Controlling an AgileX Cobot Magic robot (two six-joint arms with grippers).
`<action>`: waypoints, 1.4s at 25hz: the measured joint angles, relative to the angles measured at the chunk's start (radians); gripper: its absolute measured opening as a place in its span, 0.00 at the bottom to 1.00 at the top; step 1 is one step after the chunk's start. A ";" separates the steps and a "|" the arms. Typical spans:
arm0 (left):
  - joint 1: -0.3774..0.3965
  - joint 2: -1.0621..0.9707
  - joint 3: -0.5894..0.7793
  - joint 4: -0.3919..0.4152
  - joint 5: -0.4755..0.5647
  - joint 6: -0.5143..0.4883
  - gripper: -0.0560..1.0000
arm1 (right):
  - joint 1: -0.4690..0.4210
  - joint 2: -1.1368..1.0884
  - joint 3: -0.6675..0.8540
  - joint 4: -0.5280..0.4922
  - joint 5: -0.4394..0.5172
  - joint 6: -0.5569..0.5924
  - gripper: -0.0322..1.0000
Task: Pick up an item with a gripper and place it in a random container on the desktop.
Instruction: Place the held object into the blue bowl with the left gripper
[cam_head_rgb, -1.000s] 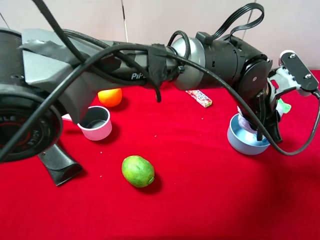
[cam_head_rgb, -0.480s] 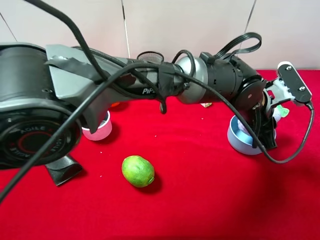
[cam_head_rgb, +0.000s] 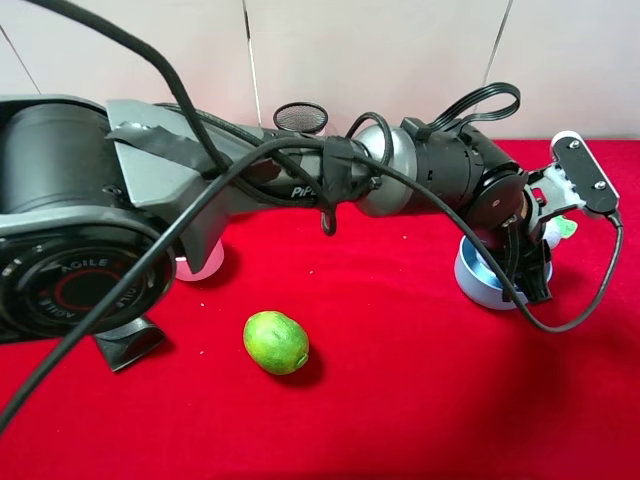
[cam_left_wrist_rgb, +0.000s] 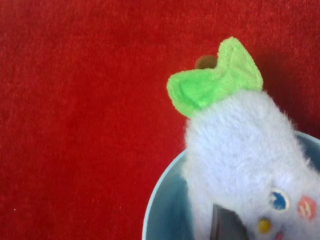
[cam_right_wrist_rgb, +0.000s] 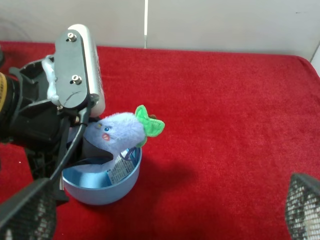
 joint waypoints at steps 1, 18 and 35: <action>0.000 0.000 0.006 0.001 -0.013 0.000 0.43 | 0.000 0.000 0.000 0.000 0.000 0.000 0.70; 0.000 0.000 0.074 0.045 -0.132 0.000 0.43 | 0.000 0.000 0.000 0.000 0.000 0.000 0.70; 0.000 0.000 0.074 0.047 -0.113 0.000 0.43 | 0.000 0.000 0.000 0.000 0.000 0.000 0.70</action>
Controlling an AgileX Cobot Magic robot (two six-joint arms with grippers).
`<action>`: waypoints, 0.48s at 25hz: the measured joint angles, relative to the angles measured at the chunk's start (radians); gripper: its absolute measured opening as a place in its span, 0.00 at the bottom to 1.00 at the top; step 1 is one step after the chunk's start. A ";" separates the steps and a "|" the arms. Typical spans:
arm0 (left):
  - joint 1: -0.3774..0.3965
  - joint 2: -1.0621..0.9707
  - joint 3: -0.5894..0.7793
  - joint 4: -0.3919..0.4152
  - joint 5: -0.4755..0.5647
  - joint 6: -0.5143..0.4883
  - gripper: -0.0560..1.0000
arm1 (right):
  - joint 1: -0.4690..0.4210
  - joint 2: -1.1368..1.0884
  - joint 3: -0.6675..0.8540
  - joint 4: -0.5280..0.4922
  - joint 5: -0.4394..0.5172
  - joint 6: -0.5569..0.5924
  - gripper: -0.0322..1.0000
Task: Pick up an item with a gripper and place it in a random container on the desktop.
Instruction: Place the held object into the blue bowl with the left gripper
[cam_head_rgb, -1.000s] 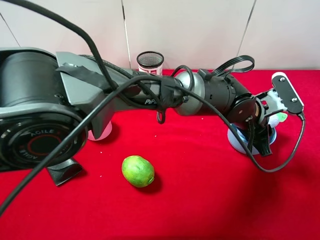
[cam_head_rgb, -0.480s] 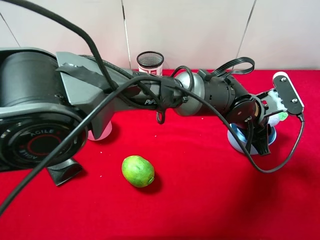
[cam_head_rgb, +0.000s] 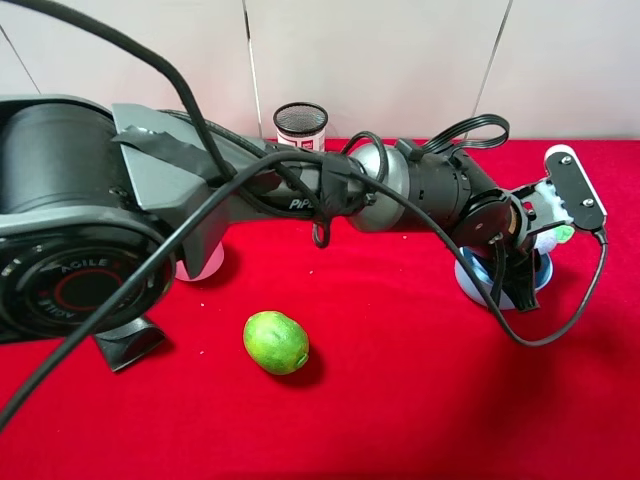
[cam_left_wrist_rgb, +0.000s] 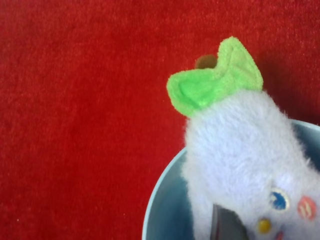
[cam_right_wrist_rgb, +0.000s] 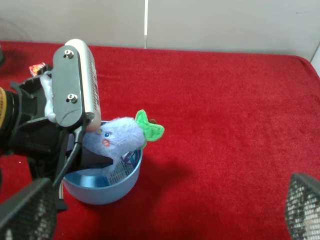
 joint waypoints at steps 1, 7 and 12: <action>0.000 0.000 0.000 0.000 0.000 0.000 0.43 | 0.000 0.000 0.000 0.000 0.000 0.000 0.70; 0.000 0.000 0.000 0.000 0.014 0.005 0.55 | 0.000 0.000 0.000 0.000 0.000 0.000 0.70; 0.000 0.000 0.000 0.000 0.027 0.024 0.78 | 0.000 0.000 0.000 0.000 0.000 0.000 0.70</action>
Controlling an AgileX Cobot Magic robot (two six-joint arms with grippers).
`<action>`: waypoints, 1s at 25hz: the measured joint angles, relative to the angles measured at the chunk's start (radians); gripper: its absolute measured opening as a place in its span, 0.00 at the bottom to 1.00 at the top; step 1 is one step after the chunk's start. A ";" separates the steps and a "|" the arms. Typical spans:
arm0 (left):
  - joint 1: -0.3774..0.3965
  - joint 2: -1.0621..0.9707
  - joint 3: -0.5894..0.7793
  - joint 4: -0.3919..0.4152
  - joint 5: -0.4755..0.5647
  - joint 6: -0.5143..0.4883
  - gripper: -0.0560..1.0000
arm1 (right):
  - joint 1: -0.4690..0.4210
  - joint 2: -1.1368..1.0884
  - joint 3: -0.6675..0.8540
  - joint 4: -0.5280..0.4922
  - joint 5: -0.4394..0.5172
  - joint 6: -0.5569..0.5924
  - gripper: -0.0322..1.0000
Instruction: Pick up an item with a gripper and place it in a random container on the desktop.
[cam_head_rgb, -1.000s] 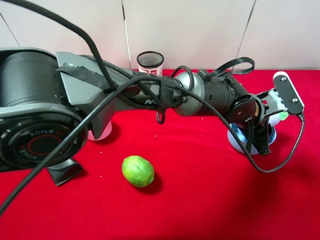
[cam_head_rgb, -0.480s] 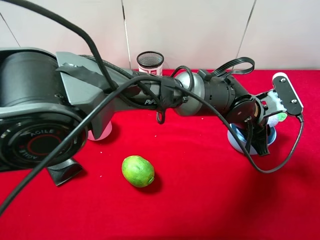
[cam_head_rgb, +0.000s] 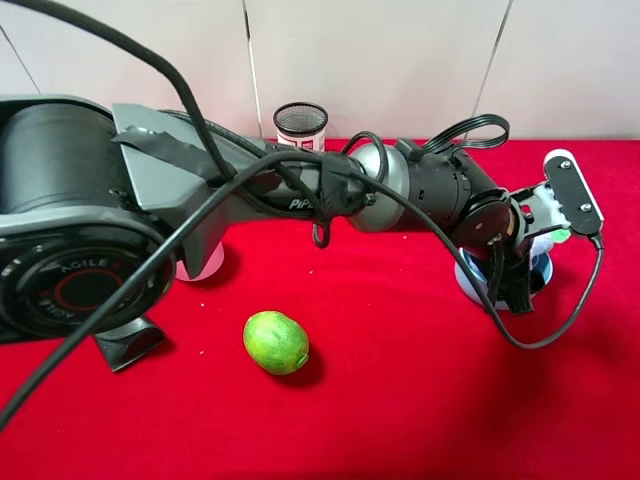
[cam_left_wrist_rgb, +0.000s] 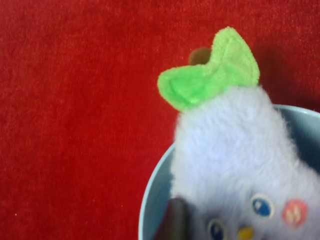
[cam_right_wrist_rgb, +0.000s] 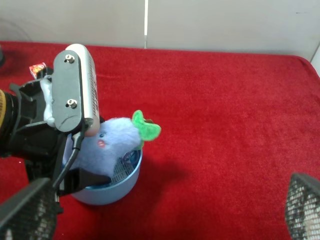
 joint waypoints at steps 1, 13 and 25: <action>0.000 0.000 0.000 0.000 0.000 0.002 0.82 | 0.000 0.000 0.000 0.000 0.000 0.000 0.70; 0.000 0.000 0.000 0.000 0.000 0.003 0.99 | 0.000 0.000 0.000 0.000 0.000 0.000 0.70; 0.000 -0.051 0.000 0.022 0.019 0.004 0.99 | 0.000 0.000 0.000 0.000 0.000 0.000 0.70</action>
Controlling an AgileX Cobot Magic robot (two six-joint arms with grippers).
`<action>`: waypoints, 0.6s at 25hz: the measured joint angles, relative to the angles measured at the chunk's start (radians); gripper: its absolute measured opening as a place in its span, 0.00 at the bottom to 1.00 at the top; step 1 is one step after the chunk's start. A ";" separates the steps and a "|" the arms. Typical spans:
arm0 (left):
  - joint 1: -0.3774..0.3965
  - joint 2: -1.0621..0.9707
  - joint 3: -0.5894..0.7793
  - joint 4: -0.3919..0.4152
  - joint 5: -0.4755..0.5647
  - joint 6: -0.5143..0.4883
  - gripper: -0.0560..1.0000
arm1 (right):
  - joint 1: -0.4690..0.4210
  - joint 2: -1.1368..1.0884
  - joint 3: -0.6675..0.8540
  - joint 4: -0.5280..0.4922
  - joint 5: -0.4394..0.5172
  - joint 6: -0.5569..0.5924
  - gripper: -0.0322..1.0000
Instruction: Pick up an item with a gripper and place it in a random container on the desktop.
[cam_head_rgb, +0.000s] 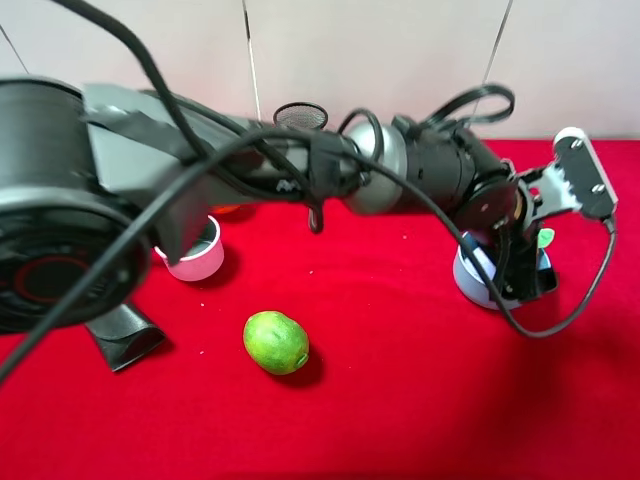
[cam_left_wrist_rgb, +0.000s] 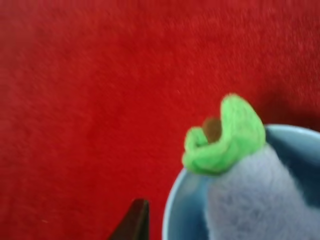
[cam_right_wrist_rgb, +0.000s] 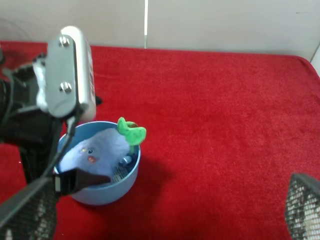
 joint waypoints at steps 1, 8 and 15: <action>0.000 -0.009 0.000 0.004 0.003 0.000 0.99 | 0.000 0.000 0.000 0.000 0.000 0.000 0.70; -0.001 -0.080 0.000 0.015 0.093 -0.005 0.99 | 0.000 0.000 0.000 0.000 0.000 0.000 0.70; -0.001 -0.186 0.000 0.015 0.229 -0.064 0.99 | 0.000 0.000 0.000 0.000 0.000 0.000 0.70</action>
